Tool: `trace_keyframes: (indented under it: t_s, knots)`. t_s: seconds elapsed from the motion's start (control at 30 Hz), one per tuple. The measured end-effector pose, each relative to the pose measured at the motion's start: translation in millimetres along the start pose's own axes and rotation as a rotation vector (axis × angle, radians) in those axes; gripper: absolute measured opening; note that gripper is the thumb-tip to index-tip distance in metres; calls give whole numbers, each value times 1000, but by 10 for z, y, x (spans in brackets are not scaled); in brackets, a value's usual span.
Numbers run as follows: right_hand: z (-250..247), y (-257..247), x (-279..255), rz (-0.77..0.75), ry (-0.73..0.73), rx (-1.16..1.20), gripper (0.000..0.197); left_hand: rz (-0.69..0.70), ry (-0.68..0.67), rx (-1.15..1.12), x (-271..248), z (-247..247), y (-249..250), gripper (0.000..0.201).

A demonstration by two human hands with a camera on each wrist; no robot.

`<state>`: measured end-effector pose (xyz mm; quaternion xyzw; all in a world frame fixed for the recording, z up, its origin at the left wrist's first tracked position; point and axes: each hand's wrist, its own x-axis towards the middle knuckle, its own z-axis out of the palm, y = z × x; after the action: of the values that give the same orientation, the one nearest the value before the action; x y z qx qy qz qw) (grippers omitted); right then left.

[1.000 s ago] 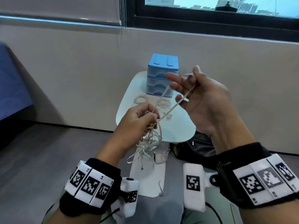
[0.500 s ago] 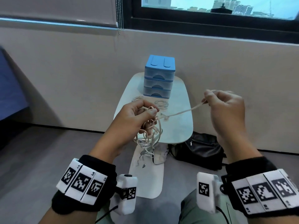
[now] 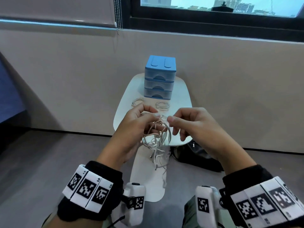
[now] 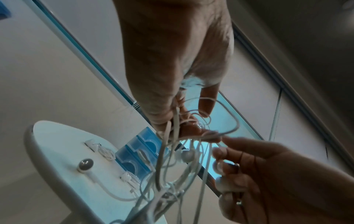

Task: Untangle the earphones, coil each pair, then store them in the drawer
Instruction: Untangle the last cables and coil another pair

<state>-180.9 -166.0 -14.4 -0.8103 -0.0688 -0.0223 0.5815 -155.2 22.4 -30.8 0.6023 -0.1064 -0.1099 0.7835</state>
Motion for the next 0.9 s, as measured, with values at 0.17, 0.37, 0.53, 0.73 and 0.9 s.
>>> trace_keyframes:
  t_s: [0.17,0.37,0.53,0.73,0.9]
  knots:
    - [110,142,6,5,11,-9,19,-33,-1,62,13,-114,-118,53]
    - [199,175,-11,-78,98,-23,25,-72,27,66,2,-159,-163,46]
    - [231,228,-48,-45,15,67,18,-132,15,-123,-9,-188,-122,33]
    - [373,392,-10,-5,-12,107,10,-180,14,-300,36,-233,-170,20]
    - [384,479,58,-52,81,122,12,-218,-17,-388,54,-182,-218,20]
